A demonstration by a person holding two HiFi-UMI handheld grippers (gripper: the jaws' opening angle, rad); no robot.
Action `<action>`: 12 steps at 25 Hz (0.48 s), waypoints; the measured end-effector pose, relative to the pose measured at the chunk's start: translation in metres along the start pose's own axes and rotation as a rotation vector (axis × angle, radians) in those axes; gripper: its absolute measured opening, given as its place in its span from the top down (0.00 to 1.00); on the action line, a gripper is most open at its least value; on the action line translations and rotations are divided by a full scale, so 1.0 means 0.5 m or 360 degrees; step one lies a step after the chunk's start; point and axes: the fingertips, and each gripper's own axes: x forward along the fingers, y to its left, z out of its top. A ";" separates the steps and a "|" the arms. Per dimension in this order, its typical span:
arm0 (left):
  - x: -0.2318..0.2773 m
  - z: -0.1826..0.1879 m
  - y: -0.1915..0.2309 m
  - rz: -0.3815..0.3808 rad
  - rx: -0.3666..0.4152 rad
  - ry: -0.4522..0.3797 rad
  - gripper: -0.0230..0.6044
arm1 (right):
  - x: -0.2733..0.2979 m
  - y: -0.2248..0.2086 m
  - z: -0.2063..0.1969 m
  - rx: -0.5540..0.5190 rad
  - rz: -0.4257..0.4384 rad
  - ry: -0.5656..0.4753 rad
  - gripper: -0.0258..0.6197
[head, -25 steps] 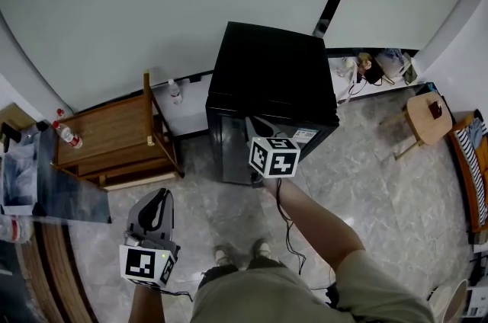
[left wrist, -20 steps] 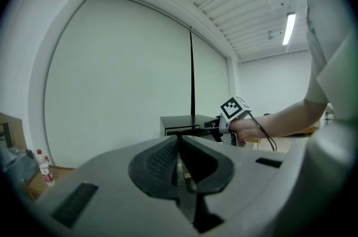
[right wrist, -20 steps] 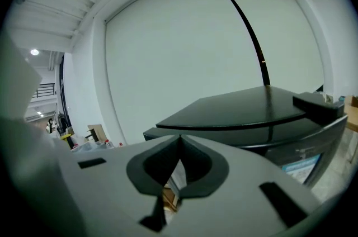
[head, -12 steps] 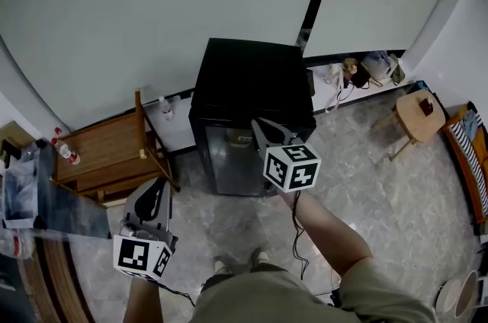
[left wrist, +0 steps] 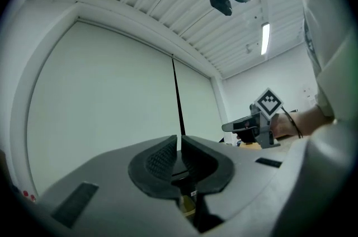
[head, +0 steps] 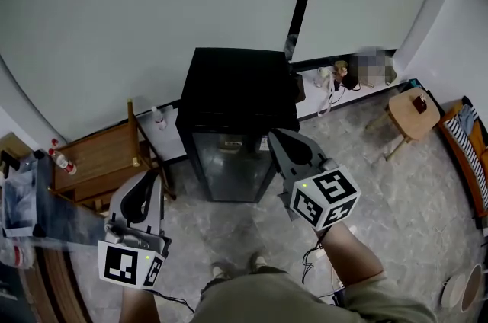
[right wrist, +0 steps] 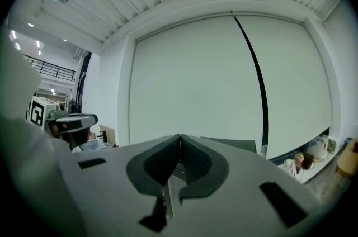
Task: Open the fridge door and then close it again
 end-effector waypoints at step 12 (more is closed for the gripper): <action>0.012 0.032 -0.073 -0.0043 0.0001 -0.0035 0.92 | -0.166 -0.005 0.077 -0.0174 -0.0021 -0.0137 0.96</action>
